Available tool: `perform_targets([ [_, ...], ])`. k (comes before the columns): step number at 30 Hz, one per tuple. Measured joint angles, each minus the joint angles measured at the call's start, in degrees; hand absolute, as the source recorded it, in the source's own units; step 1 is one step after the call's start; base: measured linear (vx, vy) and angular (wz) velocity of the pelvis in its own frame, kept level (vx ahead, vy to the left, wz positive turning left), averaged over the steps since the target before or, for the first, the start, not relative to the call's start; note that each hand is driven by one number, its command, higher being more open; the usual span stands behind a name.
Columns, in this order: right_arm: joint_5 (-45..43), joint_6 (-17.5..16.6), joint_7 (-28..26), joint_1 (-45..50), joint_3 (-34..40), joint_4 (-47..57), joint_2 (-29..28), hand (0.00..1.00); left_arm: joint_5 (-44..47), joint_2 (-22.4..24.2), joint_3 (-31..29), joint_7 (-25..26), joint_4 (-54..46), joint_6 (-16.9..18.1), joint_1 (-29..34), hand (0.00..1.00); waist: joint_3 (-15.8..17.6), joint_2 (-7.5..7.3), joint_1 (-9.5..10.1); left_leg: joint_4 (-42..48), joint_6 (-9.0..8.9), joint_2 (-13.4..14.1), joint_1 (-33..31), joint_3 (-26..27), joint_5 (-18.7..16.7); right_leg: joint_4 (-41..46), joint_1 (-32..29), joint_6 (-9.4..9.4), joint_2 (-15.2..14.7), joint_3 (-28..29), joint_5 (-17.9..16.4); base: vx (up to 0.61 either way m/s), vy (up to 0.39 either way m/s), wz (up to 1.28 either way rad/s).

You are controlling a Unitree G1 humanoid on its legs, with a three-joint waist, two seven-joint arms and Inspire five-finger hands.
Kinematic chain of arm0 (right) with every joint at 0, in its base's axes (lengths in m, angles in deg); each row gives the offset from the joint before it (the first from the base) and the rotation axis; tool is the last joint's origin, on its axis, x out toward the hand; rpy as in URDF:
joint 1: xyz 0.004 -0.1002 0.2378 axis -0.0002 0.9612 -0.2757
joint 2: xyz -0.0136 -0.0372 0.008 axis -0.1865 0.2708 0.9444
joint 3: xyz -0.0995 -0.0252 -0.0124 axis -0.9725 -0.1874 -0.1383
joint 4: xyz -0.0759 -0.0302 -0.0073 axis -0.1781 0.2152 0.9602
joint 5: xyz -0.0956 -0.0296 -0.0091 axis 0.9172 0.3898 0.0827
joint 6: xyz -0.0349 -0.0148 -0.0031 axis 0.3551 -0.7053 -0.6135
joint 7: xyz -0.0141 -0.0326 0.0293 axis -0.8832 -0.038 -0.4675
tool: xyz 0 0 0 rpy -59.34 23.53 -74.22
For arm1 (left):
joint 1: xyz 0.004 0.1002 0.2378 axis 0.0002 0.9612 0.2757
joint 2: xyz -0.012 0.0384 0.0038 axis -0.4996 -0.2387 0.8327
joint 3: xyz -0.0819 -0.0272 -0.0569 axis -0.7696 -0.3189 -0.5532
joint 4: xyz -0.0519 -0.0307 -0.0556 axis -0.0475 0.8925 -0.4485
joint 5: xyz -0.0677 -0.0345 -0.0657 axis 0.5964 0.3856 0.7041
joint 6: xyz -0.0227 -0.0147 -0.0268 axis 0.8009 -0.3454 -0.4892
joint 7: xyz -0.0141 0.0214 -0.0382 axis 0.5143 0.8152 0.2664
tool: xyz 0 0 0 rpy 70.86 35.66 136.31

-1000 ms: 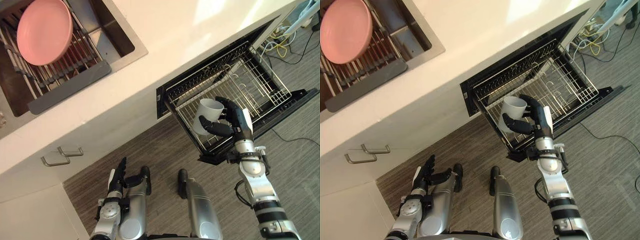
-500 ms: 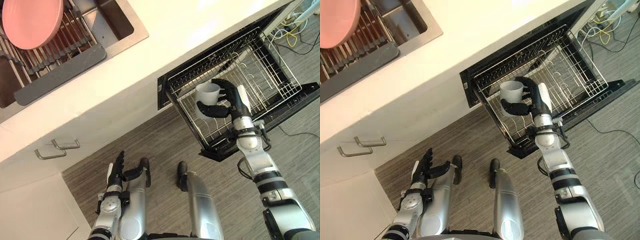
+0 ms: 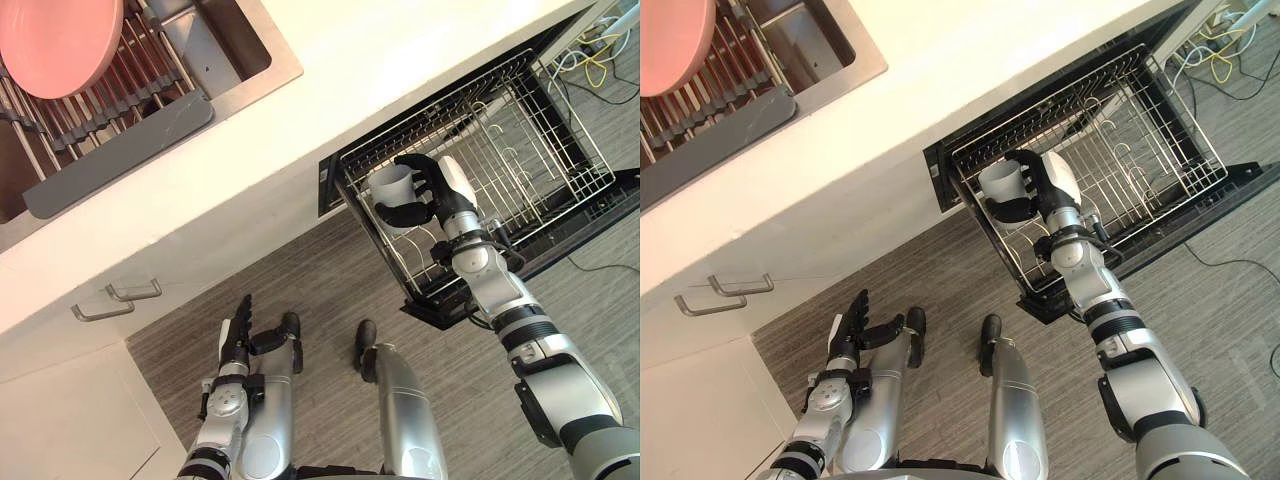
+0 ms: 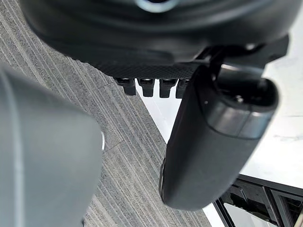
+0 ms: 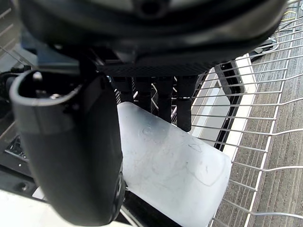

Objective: Walk over to the sink, pick up the cup, carry it to the dishwasher, place the cup inside the dishwasher, then close the dishwasher door

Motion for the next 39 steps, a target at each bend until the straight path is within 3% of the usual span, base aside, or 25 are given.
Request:
perform_targets([
  [17, -0.4, 1.3, 0.8, -2.2, 2.5, -4.3, -3.9, 1.0, 0.0, 1.1, 1.0, 0.9, 0.1, 0.0, -1.0, 1.0, 0.0, 0.02, 0.31, -1.5, 0.16, -0.4, 0.7, 0.3, 2.0, -1.4, 0.6, -0.05, -0.4, -0.1, 1.9, -0.02, -0.008, 0.0],
  [26, -0.3, 1.6, 1.5, 11.0, 5.4, 11.6, -9.0, 1.0, 0.0, 2.6, 2.2, 0.7, 1.6, -0.8, -0.8, 1.0, 0.0, 0.02, -0.47, -5.4, -0.12, -0.6, 7.0, 1.0, 2.8, -3.8, 6.0, -0.1, -0.2, 0.3, 1.9, 0.0, -0.023, -0.02],
  [34, 0.3, 0.9, 1.8, 29.7, 10.3, 27.2, -14.1, 1.0, -0.1, 1.3, 2.7, -0.6, 4.2, -2.1, 1.3, 1.0, -0.7, -0.16, -2.52, -15.5, -0.65, -1.4, 17.7, 1.0, 5.8, -12.4, 16.0, -0.08, 0.0, 0.0, 4.0, 0.08, -0.015, 0.01],
  [39, 0.5, 0.2, 1.2, 42.5, 12.7, 34.6, -17.2, 1.0, -0.8, 0.0, 2.3, -1.7, 6.1, -2.9, 4.9, 1.0, -5.6, -0.14, -4.1, -22.3, -0.65, -1.6, 22.7, 1.3, 7.9, -21.0, 21.7, 0.38, 0.6, -0.3, 7.0, 0.09, 0.015, -0.02],
])
